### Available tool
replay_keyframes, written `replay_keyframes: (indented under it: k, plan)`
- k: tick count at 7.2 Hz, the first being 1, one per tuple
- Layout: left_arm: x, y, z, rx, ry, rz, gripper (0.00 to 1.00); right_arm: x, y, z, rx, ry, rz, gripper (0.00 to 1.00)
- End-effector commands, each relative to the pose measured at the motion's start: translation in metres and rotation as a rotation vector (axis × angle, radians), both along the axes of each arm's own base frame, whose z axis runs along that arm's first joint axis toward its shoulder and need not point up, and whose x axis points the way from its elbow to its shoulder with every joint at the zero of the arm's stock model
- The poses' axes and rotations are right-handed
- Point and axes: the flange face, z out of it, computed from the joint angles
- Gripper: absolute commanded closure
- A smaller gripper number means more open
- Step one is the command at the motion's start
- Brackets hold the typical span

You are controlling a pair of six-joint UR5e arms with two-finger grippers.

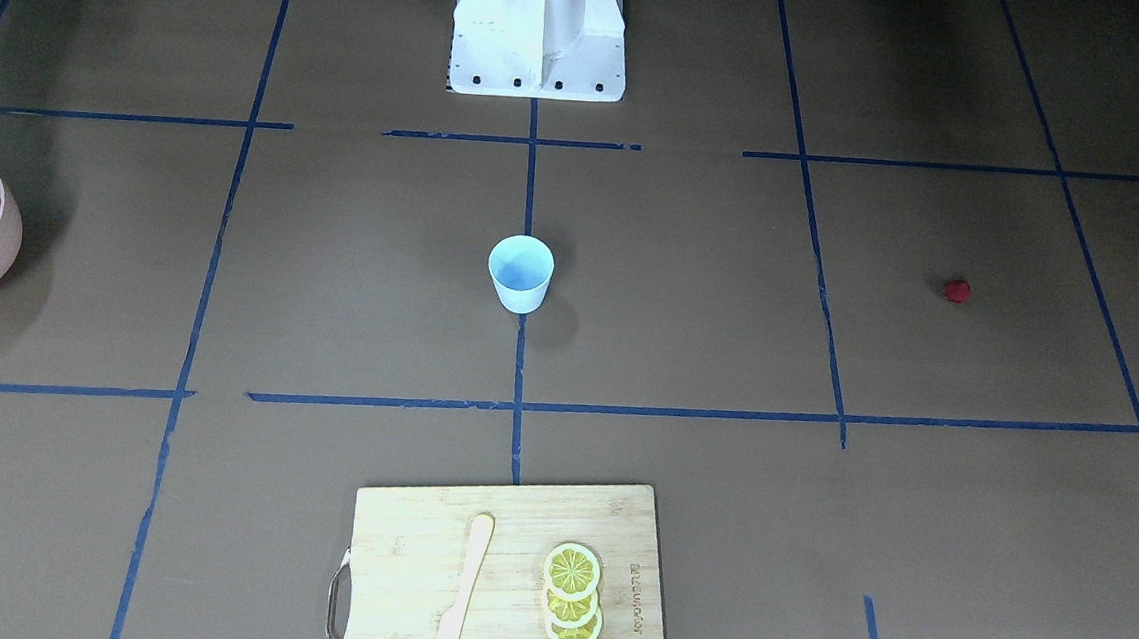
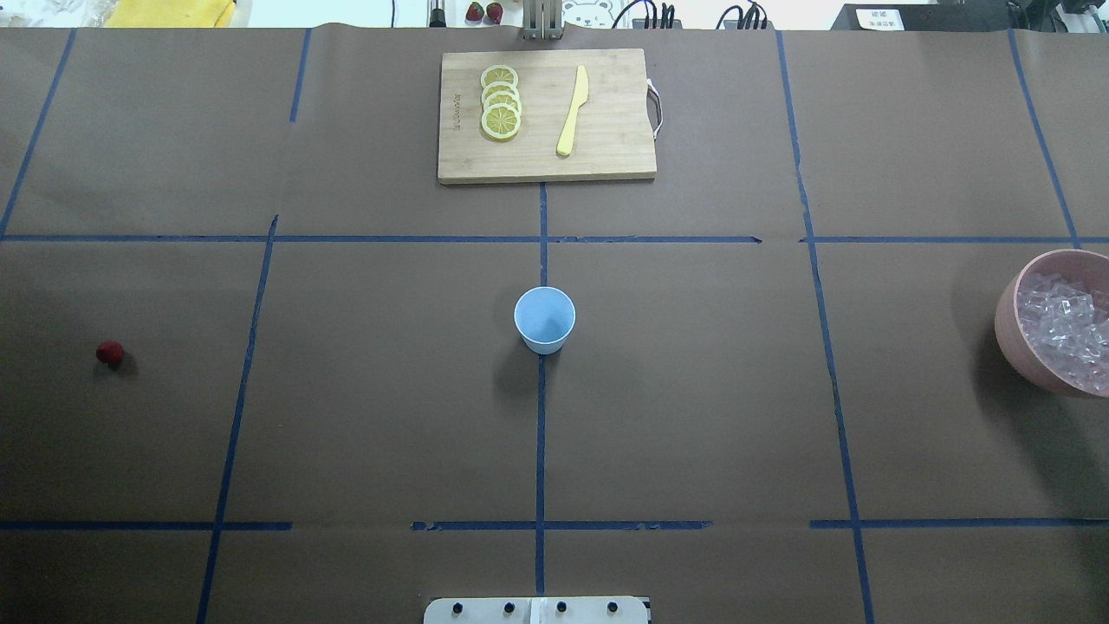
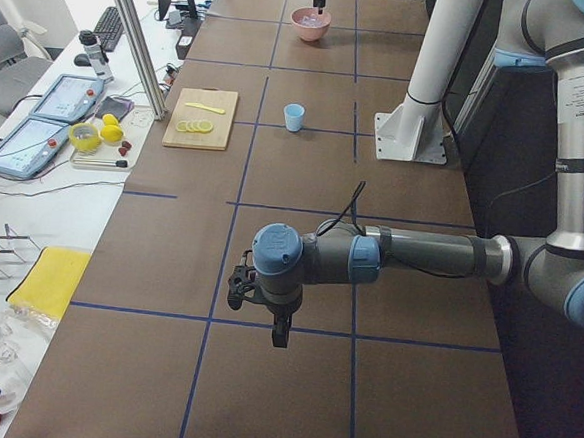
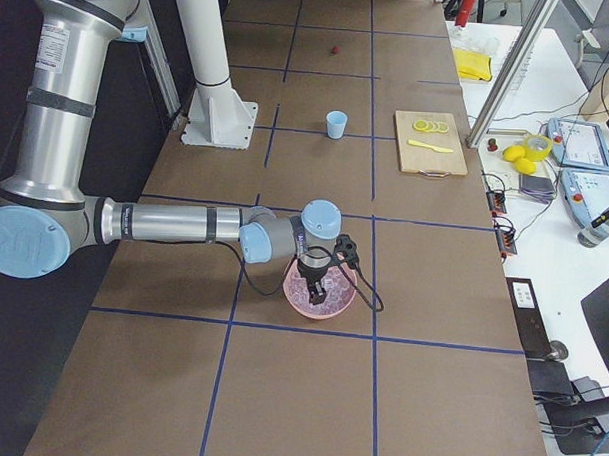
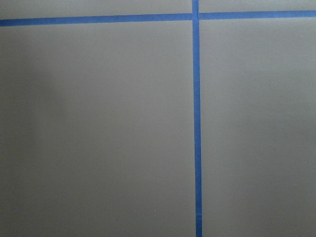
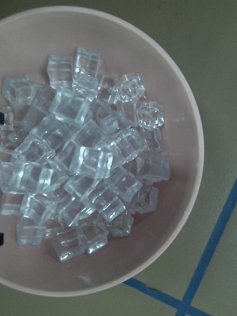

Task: Put ice and strawberries in cup
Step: 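Lower the right gripper into the pink bowl of ice cubes, then close the right gripper on an ice cube in the bowl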

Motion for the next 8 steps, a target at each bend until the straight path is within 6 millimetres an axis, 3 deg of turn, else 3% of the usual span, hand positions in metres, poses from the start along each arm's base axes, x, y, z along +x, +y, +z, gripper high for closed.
replay_keyframes:
  k: [1, 5, 8]
  plan:
    - [0.000, 0.000, 0.000, 0.000, 0.000, 0.000, 0.00, -0.009, -0.005, 0.001, 0.014, 0.025, -0.018, 0.23]
    - [0.000, 0.000, -0.001, 0.002, 0.000, 0.000, 0.00, -0.016, -0.004, 0.012, 0.008, 0.055, -0.031, 0.25]
    - [0.000, 0.000, -0.001, 0.002, 0.000, 0.000, 0.00, -0.023, -0.013, 0.006, 0.022, 0.048, -0.038, 0.25]
